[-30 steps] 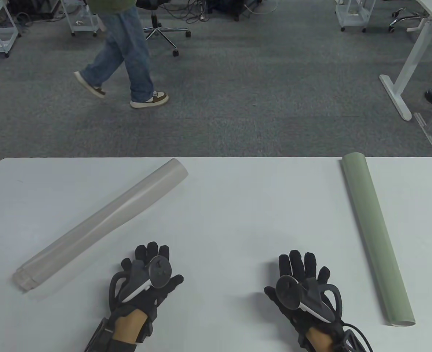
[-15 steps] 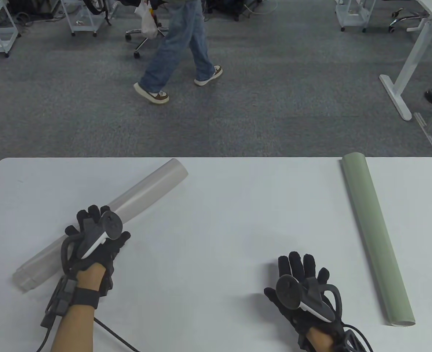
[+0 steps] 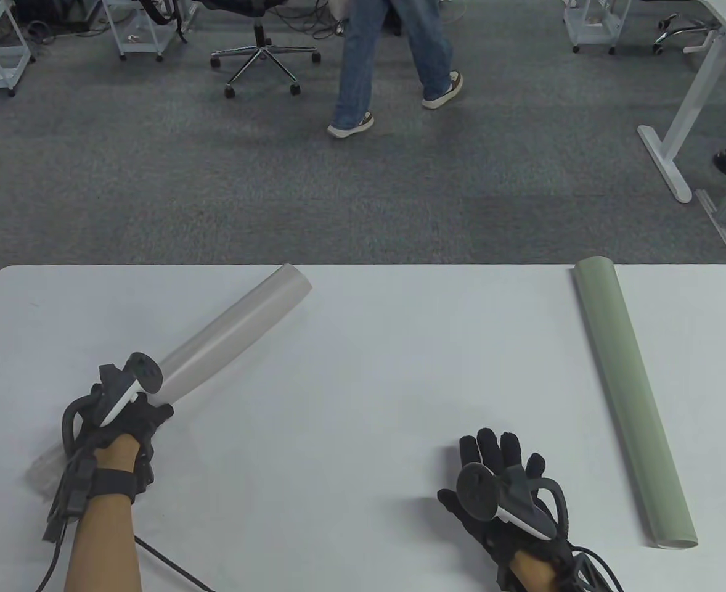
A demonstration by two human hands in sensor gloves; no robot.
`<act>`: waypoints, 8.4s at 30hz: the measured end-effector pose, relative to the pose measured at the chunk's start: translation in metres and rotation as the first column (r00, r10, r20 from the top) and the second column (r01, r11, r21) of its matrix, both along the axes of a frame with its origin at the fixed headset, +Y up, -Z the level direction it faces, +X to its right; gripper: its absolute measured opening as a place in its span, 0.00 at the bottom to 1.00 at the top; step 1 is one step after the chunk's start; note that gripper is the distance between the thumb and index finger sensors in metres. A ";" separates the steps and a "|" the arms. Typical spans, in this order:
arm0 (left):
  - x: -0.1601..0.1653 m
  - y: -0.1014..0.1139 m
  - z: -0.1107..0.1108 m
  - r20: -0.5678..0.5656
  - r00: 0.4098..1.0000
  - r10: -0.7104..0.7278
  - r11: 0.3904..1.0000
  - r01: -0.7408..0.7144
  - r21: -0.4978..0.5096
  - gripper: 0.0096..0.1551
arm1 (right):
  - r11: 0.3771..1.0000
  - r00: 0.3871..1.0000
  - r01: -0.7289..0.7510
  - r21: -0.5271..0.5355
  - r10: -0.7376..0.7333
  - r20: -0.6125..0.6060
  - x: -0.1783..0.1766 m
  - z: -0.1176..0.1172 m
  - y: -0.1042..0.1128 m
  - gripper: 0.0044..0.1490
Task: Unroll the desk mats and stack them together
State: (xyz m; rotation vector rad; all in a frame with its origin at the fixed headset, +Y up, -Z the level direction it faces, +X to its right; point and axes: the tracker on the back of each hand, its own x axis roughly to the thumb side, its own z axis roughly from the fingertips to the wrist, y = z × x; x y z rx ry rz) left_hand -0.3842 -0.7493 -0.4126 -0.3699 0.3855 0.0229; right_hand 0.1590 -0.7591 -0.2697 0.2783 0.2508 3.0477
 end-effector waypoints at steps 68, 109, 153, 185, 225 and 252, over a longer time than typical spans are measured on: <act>0.254 -0.056 0.099 -0.116 -0.399 0.910 -0.403 -0.915 -0.013 0.61 | 0.612 0.605 0.791 0.014 -0.784 0.137 -0.056 -0.008 0.039 0.35; 0.268 -0.070 0.100 -0.123 -0.590 0.798 -0.597 -0.802 -0.021 0.60 | 0.896 0.892 0.434 0.092 -0.442 0.095 -0.023 -0.017 0.010 0.29; 0.264 -0.068 0.094 -0.055 -0.592 0.804 -0.594 -0.797 -0.112 0.62 | 0.946 0.910 0.315 0.075 -0.324 0.260 0.008 -0.027 -0.001 0.29; 0.251 -0.068 0.095 -0.080 -0.588 0.805 -0.593 -0.803 -0.060 0.60 | 0.953 0.881 0.303 0.034 -0.293 0.372 0.039 -0.030 -0.009 0.30; 0.239 -0.059 0.096 -0.055 -0.659 0.750 -0.661 -0.745 -0.084 0.59 | 0.982 0.850 0.187 0.016 -0.170 0.498 0.062 -0.027 -0.003 0.30; 0.231 -0.060 0.094 -0.019 -0.643 0.765 -0.643 -0.764 -0.053 0.59 | 0.980 0.820 0.197 0.006 -0.169 0.548 0.073 -0.024 -0.002 0.30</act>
